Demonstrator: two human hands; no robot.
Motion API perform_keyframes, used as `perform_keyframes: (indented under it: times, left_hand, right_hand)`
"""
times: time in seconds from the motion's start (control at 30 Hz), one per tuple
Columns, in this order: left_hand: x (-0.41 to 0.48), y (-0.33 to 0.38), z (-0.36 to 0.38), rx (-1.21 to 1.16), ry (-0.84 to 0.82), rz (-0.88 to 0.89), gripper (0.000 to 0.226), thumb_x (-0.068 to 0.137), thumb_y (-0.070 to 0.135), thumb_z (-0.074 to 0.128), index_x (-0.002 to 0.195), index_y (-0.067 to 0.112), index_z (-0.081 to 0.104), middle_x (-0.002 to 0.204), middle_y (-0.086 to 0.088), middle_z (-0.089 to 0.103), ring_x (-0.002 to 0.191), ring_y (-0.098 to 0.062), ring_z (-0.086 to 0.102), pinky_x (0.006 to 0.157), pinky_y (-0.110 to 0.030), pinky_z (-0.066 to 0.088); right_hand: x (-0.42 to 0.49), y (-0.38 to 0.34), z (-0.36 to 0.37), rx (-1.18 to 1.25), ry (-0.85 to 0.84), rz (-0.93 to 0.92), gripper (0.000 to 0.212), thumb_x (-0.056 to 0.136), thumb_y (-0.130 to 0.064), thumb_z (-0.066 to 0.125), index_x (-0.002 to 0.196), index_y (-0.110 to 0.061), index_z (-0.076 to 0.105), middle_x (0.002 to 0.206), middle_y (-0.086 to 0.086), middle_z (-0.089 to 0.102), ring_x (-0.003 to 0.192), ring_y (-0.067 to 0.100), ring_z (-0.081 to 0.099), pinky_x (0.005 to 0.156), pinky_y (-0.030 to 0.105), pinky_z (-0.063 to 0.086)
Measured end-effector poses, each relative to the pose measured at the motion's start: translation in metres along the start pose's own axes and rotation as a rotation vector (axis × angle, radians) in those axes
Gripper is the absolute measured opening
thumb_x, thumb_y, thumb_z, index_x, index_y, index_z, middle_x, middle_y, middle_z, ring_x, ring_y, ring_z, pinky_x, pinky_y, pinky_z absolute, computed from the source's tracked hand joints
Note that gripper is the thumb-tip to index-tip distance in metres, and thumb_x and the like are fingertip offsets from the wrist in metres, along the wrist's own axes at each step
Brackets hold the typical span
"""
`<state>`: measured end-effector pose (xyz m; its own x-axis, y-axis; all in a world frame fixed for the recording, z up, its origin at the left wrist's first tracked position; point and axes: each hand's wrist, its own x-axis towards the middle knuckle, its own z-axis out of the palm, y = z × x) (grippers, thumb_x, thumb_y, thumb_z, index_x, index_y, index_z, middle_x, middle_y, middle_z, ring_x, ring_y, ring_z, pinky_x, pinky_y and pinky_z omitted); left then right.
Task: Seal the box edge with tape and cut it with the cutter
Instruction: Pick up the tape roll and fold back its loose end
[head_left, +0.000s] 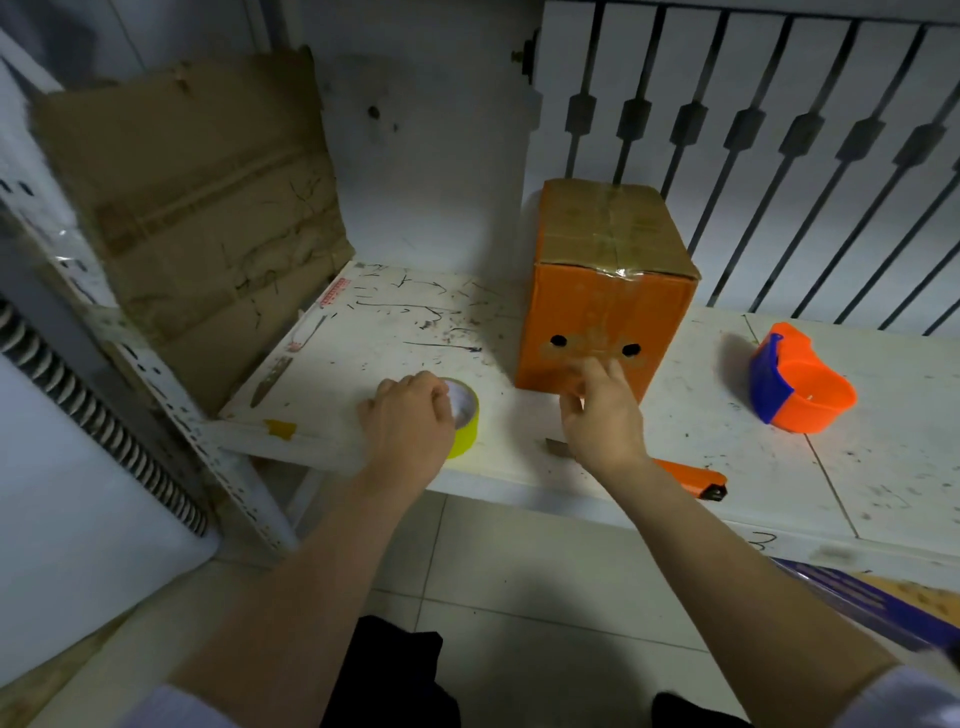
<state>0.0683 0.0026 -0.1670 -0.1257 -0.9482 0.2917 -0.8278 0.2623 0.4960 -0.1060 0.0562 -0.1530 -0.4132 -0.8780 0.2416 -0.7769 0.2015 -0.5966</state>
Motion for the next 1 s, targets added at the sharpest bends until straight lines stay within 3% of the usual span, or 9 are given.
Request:
perform_keyframes:
  times: [0.23, 0.4, 0.53, 0.67, 0.77, 0.83, 0.9, 1.0]
  left_hand:
    - [-0.002, 0.000, 0.013, 0.159, -0.173, 0.076, 0.035, 0.070, 0.049, 0.064, 0.096, 0.026, 0.066, 0.105, 0.004, 0.066, 0.107, -0.022, 0.049, 0.087, -0.038, 0.030]
    - [-0.005, -0.001, 0.019, 0.225, -0.160, 0.091, 0.022, 0.077, 0.040, 0.061, 0.090, 0.025, 0.068, 0.094, 0.001, 0.067, 0.104, -0.023, 0.050, 0.079, -0.036, 0.025]
    - [-0.009, -0.005, 0.020, 0.219, -0.156, 0.058, 0.018, 0.084, 0.030, 0.055, 0.096, 0.024, 0.067, 0.099, -0.002, 0.067, 0.103, -0.025, 0.052, 0.080, -0.036, 0.027]
    - [-0.011, -0.003, 0.014, 0.088, -0.123, -0.010, 0.015, 0.084, 0.024, 0.057, 0.095, 0.020, 0.067, 0.102, -0.005, 0.066, 0.102, -0.027, 0.052, 0.085, -0.036, 0.029]
    - [-0.012, 0.000, 0.007, -0.156, -0.137, -0.052, 0.010, 0.080, 0.017, 0.063, 0.088, 0.012, 0.068, 0.097, -0.012, 0.065, 0.098, -0.031, 0.053, 0.087, -0.036, 0.037]
    - [-0.016, 0.004, 0.002, -0.346, -0.181, -0.047, 0.005, 0.078, 0.010, 0.065, 0.080, 0.006, 0.066, 0.084, -0.016, 0.060, 0.084, -0.030, 0.054, 0.071, -0.030, 0.041]
    - [-0.020, 0.007, -0.002, -0.477, -0.220, -0.056, 0.002, 0.078, 0.005, 0.064, 0.080, 0.004, 0.063, 0.076, -0.011, 0.053, 0.072, -0.023, 0.048, 0.057, -0.024, 0.035]
    - [-0.025, 0.009, -0.005, -0.632, -0.256, -0.091, 0.007, 0.080, 0.002, 0.062, 0.086, 0.002, 0.064, 0.074, -0.010, 0.052, 0.071, -0.021, 0.045, 0.057, -0.023, 0.035]
  right_hand:
    - [0.002, -0.001, 0.025, 0.111, -0.145, 0.161, 0.032, 0.093, -0.008, 0.043, 0.120, -0.011, 0.059, 0.126, 0.012, 0.053, 0.098, 0.033, 0.062, 0.087, 0.043, 0.054]
    - [0.001, -0.002, 0.031, 0.116, -0.179, 0.166, 0.032, 0.092, -0.009, 0.045, 0.121, -0.012, 0.059, 0.127, 0.010, 0.053, 0.104, 0.028, 0.060, 0.090, 0.041, 0.053]
    - [-0.003, -0.005, 0.031, 0.128, -0.204, 0.163, 0.033, 0.093, -0.007, 0.043, 0.122, -0.010, 0.059, 0.127, 0.012, 0.054, 0.109, 0.028, 0.058, 0.091, 0.038, 0.051]
    - [-0.006, -0.009, 0.026, 0.175, -0.220, 0.163, 0.038, 0.092, -0.004, 0.040, 0.125, -0.009, 0.057, 0.129, 0.015, 0.054, 0.109, 0.033, 0.057, 0.093, 0.045, 0.050]
    - [-0.007, -0.014, 0.021, 0.236, -0.248, 0.200, 0.041, 0.092, -0.003, 0.037, 0.129, -0.009, 0.054, 0.133, 0.015, 0.056, 0.114, 0.035, 0.056, 0.098, 0.045, 0.048]
    - [-0.008, -0.017, 0.017, 0.298, -0.255, 0.232, 0.042, 0.094, -0.002, 0.037, 0.132, -0.009, 0.051, 0.136, 0.012, 0.054, 0.121, 0.031, 0.053, 0.102, 0.044, 0.045]
    - [-0.010, -0.019, 0.012, 0.362, -0.253, 0.263, 0.043, 0.094, -0.002, 0.036, 0.135, -0.011, 0.048, 0.139, 0.010, 0.052, 0.126, 0.028, 0.049, 0.104, 0.045, 0.044]
    - [-0.013, -0.019, 0.004, 0.448, -0.268, 0.299, 0.046, 0.094, -0.001, 0.033, 0.136, -0.013, 0.046, 0.142, 0.009, 0.049, 0.127, 0.028, 0.048, 0.102, 0.050, 0.046]
